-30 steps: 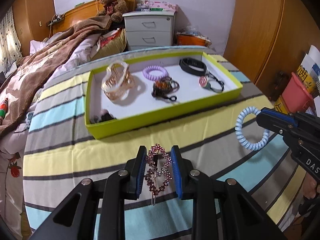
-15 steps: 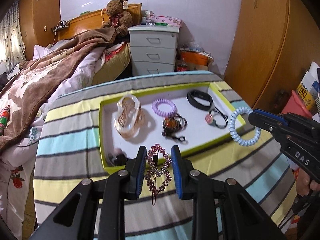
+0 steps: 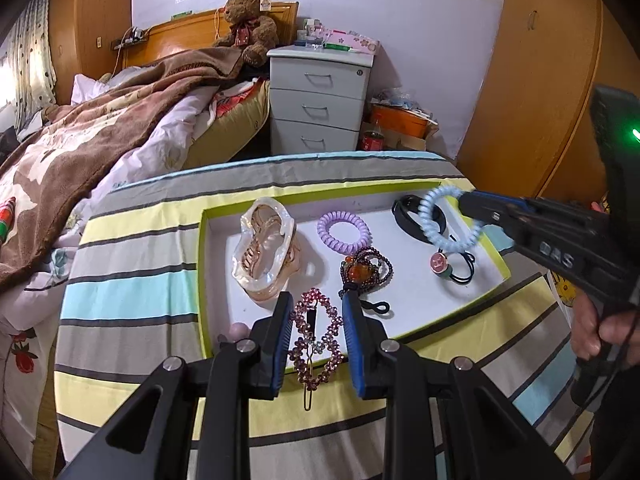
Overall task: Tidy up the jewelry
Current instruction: 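Carry the hair clip with the left tool while the right tool carries the blue coil over the box, then open both tools to release the hair clip and blue coil into the box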
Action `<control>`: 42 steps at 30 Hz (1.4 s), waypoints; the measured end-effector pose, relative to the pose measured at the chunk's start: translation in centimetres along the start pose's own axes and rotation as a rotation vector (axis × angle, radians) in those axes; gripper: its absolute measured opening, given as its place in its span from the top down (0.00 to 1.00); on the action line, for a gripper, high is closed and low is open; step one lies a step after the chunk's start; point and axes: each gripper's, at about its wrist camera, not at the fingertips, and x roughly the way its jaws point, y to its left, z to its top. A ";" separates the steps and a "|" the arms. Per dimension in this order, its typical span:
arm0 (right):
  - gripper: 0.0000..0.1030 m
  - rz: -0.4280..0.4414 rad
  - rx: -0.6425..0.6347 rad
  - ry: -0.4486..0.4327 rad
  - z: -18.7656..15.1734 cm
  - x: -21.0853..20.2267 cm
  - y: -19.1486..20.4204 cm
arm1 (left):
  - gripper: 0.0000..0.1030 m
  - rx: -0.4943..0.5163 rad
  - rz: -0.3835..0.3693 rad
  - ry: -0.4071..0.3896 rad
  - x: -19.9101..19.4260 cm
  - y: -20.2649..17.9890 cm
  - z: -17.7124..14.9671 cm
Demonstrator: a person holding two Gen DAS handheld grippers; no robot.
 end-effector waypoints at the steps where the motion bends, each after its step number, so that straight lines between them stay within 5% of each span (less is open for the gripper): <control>1: 0.90 -0.002 -0.001 0.006 0.1 0.4 -0.1 | 0.74 -0.003 -0.001 0.004 0.3 0.0 0.0; 17: 0.90 -0.034 -0.041 0.121 0.4 6.1 -0.3 | 0.74 -0.025 -0.022 0.057 3.7 -0.1 -0.2; 42: 0.90 -0.064 -0.085 0.107 0.3 6.2 0.3 | 0.74 -0.030 -0.026 0.096 5.1 -0.1 -0.8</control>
